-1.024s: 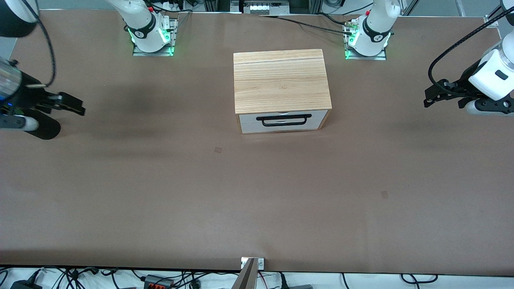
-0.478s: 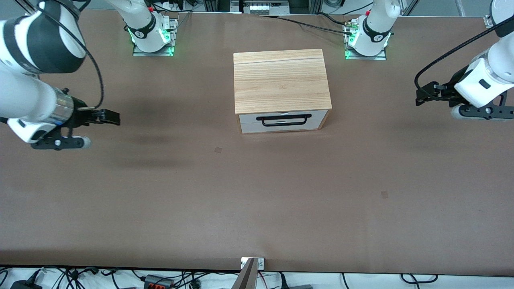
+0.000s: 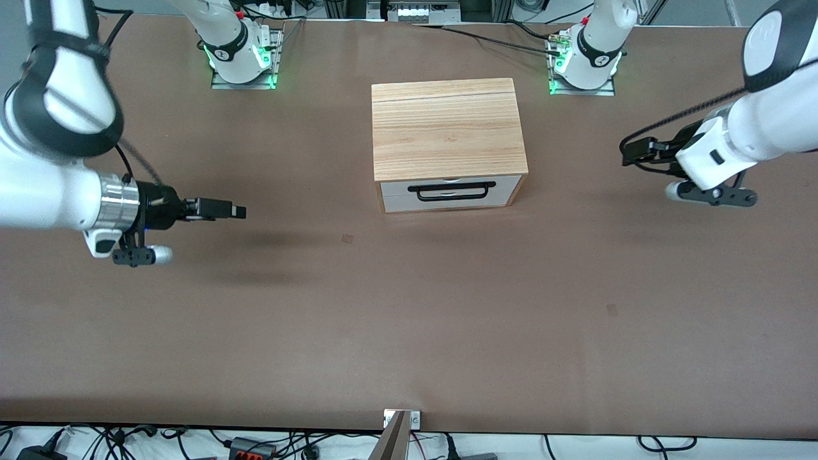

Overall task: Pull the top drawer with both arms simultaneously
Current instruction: 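Move the right gripper toward the drawer handle while the left gripper approaches too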

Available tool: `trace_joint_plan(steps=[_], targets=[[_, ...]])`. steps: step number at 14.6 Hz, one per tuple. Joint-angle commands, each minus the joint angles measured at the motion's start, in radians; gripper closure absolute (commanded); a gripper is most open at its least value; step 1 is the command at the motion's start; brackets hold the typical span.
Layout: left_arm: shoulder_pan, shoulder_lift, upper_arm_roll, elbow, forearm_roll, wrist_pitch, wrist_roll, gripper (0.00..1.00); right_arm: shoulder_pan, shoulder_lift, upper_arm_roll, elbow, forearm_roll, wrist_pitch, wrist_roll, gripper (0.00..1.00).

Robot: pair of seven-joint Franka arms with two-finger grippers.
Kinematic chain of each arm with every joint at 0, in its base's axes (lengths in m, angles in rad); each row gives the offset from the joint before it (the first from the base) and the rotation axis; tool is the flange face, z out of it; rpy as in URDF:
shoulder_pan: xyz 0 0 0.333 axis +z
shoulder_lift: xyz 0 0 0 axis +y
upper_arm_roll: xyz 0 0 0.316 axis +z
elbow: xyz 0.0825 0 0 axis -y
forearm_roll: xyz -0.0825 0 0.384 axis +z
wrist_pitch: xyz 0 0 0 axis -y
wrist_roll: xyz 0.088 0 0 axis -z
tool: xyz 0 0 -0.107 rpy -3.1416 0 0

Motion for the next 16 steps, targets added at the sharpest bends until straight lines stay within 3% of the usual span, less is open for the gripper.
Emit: trace_joint_plan(steps=[1,3,5,9,12,16], targets=[[0.047,0.076,0.001,0.025,-0.150,-0.011,0.096,0.00,-0.010,0.055,0.010,0.005,0.138,-0.027,-0.046,0.00],[0.093,0.131,0.001,0.022,-0.317,-0.011,0.126,0.00,-0.004,0.097,0.018,0.005,0.185,-0.012,-0.046,0.00],[0.109,0.192,0.002,0.022,-0.463,-0.002,0.199,0.00,0.007,0.161,0.024,0.006,0.381,-0.012,-0.057,0.00],[0.147,0.307,0.002,0.013,-0.730,0.013,0.360,0.00,0.138,0.192,0.024,-0.009,0.465,0.104,-0.224,0.00],[0.147,0.392,0.002,0.016,-0.908,0.015,0.438,0.00,0.235,0.227,0.024,-0.027,0.569,0.222,-0.227,0.00],[0.136,0.484,-0.001,-0.005,-1.019,0.013,0.523,0.00,0.315,0.246,0.024,-0.066,0.686,0.333,-0.293,0.00]])
